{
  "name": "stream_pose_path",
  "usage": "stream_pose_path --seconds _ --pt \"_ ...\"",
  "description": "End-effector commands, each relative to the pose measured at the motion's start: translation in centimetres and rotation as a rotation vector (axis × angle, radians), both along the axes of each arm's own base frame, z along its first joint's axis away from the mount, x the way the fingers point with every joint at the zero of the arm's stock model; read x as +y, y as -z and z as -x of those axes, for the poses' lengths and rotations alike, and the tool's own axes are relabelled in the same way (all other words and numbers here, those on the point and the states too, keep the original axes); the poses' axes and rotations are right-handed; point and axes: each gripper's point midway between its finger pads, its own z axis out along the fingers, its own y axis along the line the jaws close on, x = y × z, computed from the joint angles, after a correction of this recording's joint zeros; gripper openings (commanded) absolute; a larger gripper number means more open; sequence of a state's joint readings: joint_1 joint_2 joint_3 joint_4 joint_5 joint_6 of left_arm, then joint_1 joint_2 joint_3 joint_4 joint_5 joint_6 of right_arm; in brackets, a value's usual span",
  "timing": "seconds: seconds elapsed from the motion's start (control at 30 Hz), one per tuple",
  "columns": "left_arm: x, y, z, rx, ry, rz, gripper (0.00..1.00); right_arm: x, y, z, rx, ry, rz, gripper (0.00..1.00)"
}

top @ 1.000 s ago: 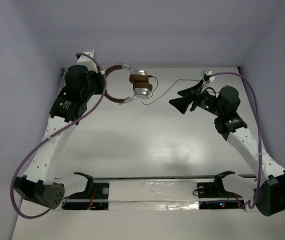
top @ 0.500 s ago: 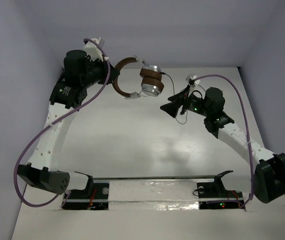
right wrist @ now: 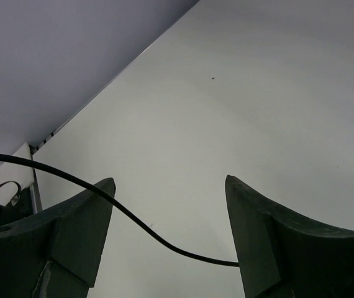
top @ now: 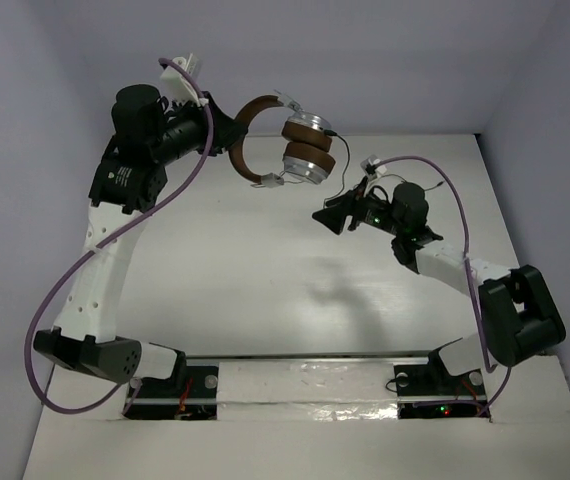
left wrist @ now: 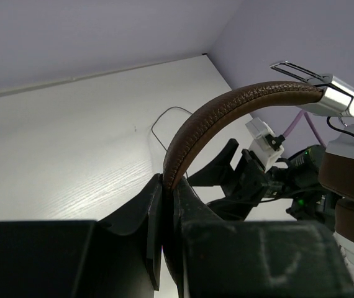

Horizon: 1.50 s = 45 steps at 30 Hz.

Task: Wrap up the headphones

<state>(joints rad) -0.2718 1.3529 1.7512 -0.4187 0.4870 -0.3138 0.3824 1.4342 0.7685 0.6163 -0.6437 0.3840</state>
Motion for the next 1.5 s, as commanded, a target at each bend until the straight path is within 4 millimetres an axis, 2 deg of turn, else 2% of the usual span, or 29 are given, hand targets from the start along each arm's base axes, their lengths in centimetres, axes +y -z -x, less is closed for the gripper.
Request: stream_pose_path --seconds 0.0,0.1,0.2,0.3,0.57,0.67,0.73,0.83,0.93,1.0,1.03,1.07,1.1,1.17,1.2,1.23,1.27,1.3,1.37,1.4,1.47 --pt "-0.6 -4.3 1.1 -0.095 0.056 0.088 0.00 0.8 -3.2 -0.8 -0.127 0.000 -0.056 0.77" --pt "-0.1 -4.8 0.8 -0.098 0.054 0.096 0.00 0.8 -1.7 -1.1 -0.105 0.009 -0.038 0.76" --pt "0.0 -5.0 0.6 -0.095 0.059 0.115 0.00 0.6 -1.0 -1.2 -0.105 0.026 -0.042 0.70" --pt "0.1 -5.8 0.6 -0.095 0.087 0.154 0.00 0.6 0.0 -2.0 -0.086 0.051 -0.038 0.69" --pt "1.0 -7.7 1.1 -0.125 0.094 0.174 0.00 0.3 0.7 -3.1 -0.090 0.098 -0.014 0.81" --pt "1.3 -7.9 1.2 -0.127 0.089 0.182 0.00 0.1 1.2 -3.6 -0.091 0.117 0.008 0.82" --pt "2.4 -8.5 1.1 -0.140 0.066 0.192 0.00 -0.2 1.6 -3.9 -0.086 0.138 0.028 0.82" --pt "2.3 -10.4 2.1 -0.178 0.090 0.227 0.00 0.0 1.8 -4.2 -0.086 0.133 0.037 0.80" --pt "2.7 -11.2 2.0 -0.183 0.080 0.222 0.00 0.4 2.5 -4.2 -0.072 0.103 0.046 0.74" --pt "2.7 -11.2 2.1 -0.181 0.077 0.224 0.00 0.7 3.1 -4.3 -0.055 0.094 0.039 0.61" --pt "2.7 -10.9 1.9 -0.174 0.073 0.226 0.00 0.7 3.2 -4.4 -0.049 0.096 0.033 0.50" --pt "2.7 -10.9 1.8 -0.183 0.074 0.232 0.00 0.7 3.3 -4.5 -0.035 0.101 0.029 0.30" --pt "2.6 -9.5 1.3 -0.148 0.071 0.238 0.00 0.7 3.4 -4.6 -0.022 0.106 0.025 0.22" --pt "2.7 -7.9 0.5 -0.106 0.051 0.266 0.00 1.4 3.2 -4.4 -0.006 0.094 0.021 0.07" --pt "2.8 -7.6 0.2 -0.111 0.040 0.279 0.00 1.2 3.8 -4.8 0.026 0.140 0.045 0.02" --pt "2.7 -4.6 -1.0 -0.023 0.019 0.312 0.00 2.3 3.5 -4.1 0.031 0.138 0.060 0.00" --pt "2.7 -4.3 -1.6 -0.036 0.012 0.338 0.00 2.8 2.8 -4.2 0.027 0.156 0.070 0.00" --pt "2.8 -1.6 -2.6 0.023 -0.018 0.358 0.00 2.7 3.6 -4.4 0.071 0.214 0.108 0.00" --pt "3.0 0.1 -3.6 0.088 -0.060 0.455 0.00 4.0 3.9 -3.7 0.111 0.233 0.133 0.00" --pt "3.0 1.6 -4.5 0.103 -0.076 0.478 0.00 4.0 4.8 -3.8 0.160 0.283 0.178 0.00" --pt "3.6 3.5 -6.0 0.142 -0.143 0.498 0.00 3.5 6.0 -3.7 0.215 0.325 0.223 0.00"
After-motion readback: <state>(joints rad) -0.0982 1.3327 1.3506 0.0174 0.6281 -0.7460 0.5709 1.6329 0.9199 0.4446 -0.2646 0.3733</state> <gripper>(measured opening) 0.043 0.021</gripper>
